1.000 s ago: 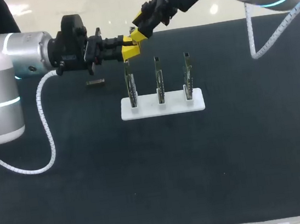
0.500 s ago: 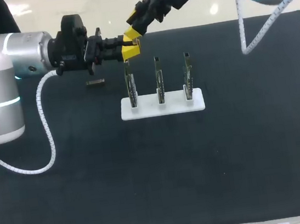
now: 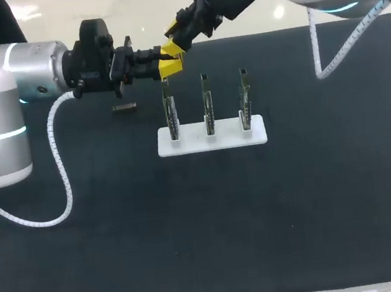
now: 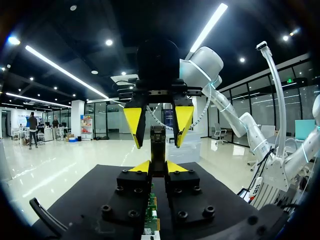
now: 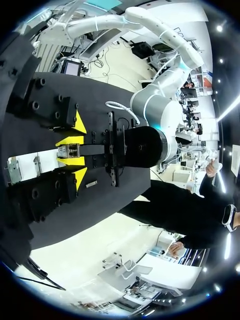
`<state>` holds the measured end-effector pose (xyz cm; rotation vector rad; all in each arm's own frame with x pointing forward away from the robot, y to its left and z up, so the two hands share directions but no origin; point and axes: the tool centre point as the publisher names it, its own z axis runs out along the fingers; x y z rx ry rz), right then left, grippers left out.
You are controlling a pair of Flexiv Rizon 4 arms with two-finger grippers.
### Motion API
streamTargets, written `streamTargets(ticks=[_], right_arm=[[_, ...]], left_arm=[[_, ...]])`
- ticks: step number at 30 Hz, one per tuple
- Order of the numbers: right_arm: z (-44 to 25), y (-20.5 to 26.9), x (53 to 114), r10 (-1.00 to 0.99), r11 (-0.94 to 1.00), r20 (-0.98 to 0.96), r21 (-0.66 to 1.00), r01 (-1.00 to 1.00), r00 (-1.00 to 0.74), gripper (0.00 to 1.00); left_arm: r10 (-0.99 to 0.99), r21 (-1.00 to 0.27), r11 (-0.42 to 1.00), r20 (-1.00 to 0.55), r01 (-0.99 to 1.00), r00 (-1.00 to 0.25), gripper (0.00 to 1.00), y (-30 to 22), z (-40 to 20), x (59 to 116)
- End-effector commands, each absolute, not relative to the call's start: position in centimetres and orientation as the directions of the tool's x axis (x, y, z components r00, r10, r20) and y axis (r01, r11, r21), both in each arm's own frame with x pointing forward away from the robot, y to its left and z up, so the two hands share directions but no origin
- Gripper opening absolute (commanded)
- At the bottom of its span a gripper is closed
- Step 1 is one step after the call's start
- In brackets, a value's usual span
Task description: Pick up the optical module with the left hand, and insert it into the network port with the right hand.
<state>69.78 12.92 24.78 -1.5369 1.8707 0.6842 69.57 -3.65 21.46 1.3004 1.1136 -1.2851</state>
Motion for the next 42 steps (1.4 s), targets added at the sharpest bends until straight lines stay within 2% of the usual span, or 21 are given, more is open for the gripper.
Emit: streamTargets(ticks=[1,3,5,11,14,23,24,25,42], right_arm=[[24.88,12.65,69.54,-0.662,0.192,-0.738,0.007,-0.981,-0.135,0.3],[24.91,12.63,69.53,-0.661,0.191,-0.738,0.009,-0.982,-0.135,0.3],[24.96,12.63,69.52,-0.661,0.192,-0.738,0.01,-0.981,-0.137,0.24],[25.03,12.74,69.54,-0.66,0.192,-0.739,0.012,-0.981,-0.138,0.19],[25.06,12.81,69.61,-0.66,0.192,-0.738,0.012,-0.981,-0.138,0.0],[25.07,12.87,69.72,-0.66,0.192,-0.739,0.013,-0.981,-0.139,0.0],[25.07,12.87,69.73,-0.66,0.192,-0.739,0.013,-0.981,-0.139,0.0],[25.07,12.87,69.74,-0.66,0.192,-0.739,0.013,-0.981,-0.139,0.0],[25.09,12.84,69.89,-0.663,0.188,-0.736,0.013,-0.982,-0.137,0.0]], left_arm=[[-0.019,0.032,-0.121,-0.999,0.992,0.03,0.0,-3.68,21.42,69.55],[-0.019,0.032,-0.121,-0.999,0.992,0.03,0.0,-3.68,21.42,69.55],[-0.019,0.032,-0.121,-0.999,0.992,0.03,0.0,-3.68,21.42,69.55],[-0.019,0.032,-0.121,-0.999,0.992,0.03,0.0,-3.68,21.42,69.55],[-0.019,0.032,-0.121,-0.999,0.992,0.03,0.0,-3.68,21.42,69.55],[-0.019,0.032,-0.121,-0.999,0.992,0.03,0.0,-3.68,21.42,69.55],[-0.019,0.032,-0.121,-0.999,0.992,0.03,0.37,-3.68,21.42,69.55],[-0.019,0.032,-0.121,-0.999,0.992,0.03,1.0,-3.68,21.42,69.55],[-0.019,0.032,-0.121,-0.999,0.992,0.03,1.0,-3.68,21.42,69.55]])
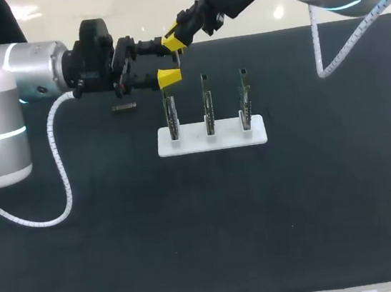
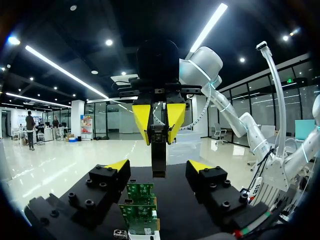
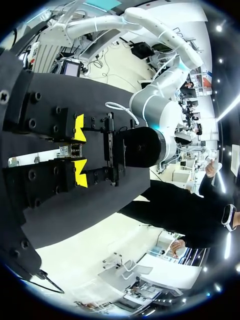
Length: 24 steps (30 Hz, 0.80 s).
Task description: Pick up the optical module with the left hand, and insert it into the network port with the right hand.
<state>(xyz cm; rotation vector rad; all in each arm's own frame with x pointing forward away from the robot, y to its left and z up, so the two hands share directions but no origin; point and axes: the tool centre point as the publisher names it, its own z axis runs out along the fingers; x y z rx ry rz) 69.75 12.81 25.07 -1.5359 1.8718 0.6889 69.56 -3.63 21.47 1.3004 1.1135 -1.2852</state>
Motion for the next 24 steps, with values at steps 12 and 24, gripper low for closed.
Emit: streamTargets(ticks=[12,24], right_arm=[[25.0,12.6,70.0,-0.662,0.181,-0.738,0.015,-0.983,-0.133,0.0],[24.9,12.7,69.9,-0.662,0.182,-0.738,0.011,-0.983,-0.13,0.0]], left_arm=[[0.162,-0.015,-0.112,-0.987,0.994,0.003,1.0,0.0,22.3,69.3],[0.379,0.008,-0.118,-0.924,0.993,0.052,1.0,7.2,24.2,69.5]])
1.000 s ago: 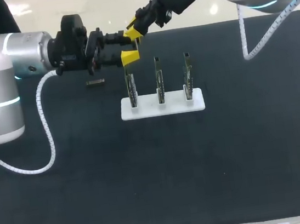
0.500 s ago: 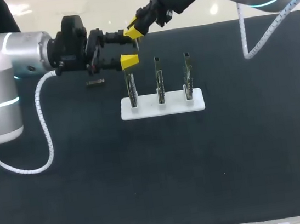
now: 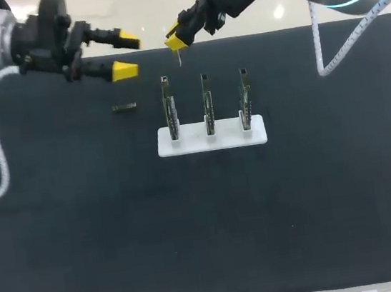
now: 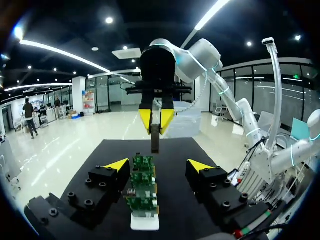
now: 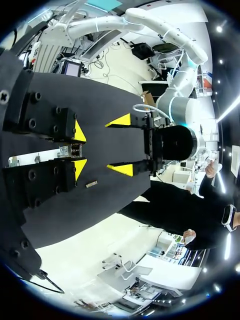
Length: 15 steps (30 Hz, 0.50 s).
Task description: Pick up the optical module with the left hand, and insert it into the network port with the right hand.
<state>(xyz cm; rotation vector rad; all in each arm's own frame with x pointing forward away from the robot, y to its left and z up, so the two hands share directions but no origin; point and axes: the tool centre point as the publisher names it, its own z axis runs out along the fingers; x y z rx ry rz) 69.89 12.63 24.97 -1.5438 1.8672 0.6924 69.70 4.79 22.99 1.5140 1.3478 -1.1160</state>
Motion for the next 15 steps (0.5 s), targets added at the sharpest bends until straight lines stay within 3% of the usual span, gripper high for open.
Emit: streamTargets(ticks=[1,15], right_arm=[[24.8,12.7,70.0,-0.662,0.182,-0.738,0.01,-0.983,-0.13,0.0],[24.6,12.8,70.0,-0.658,0.175,-0.743,0.008,-0.984,-0.123,0.0]], left_arm=[[0.402,0.005,-0.118,-0.914,0.993,0.052,1.0,7.6,24.4,69.6],[0.564,0.037,-0.067,-0.823,0.997,0.069,1.0,11.6,24.1,72.1]])
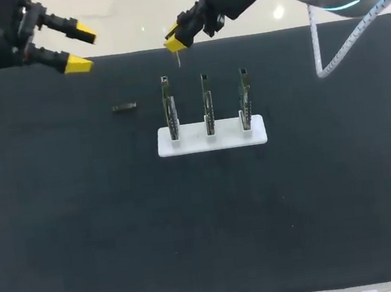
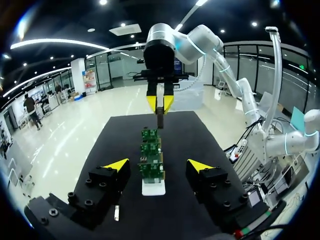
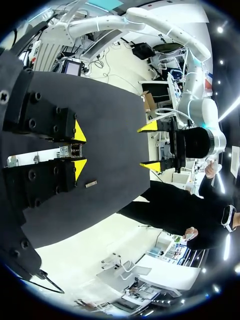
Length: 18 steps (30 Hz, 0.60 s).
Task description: Pick up the optical module with the left hand, and insert it into the network port with the right hand.
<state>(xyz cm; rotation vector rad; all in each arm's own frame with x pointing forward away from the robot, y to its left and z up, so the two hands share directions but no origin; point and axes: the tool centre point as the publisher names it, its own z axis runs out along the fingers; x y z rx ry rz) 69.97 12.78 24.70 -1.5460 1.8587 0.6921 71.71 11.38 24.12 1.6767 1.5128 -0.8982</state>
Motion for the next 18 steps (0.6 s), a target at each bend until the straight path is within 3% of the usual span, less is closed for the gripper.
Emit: streamTargets(ticks=[1,5,18], right_arm=[[24.6,12.8,70.0,-0.656,0.172,-0.745,0.008,-0.985,-0.121,0.0],[24.6,12.8,70.0,-0.654,0.164,-0.748,0.01,-0.986,-0.116,0.0],[24.4,11.8,71.2,-0.673,0.12,-0.736,-0.007,-0.993,-0.076,0.0]], left_arm=[[0.579,0.035,-0.065,-0.812,0.997,0.066,1.0,11.7,24.0,72.3],[0.636,-0.041,-0.104,-0.771,0.994,0.035,1.0,12.7,23.8,72.6],[0.636,-0.041,-0.104,-0.771,0.994,0.035,1.0,12.7,23.8,72.6]])
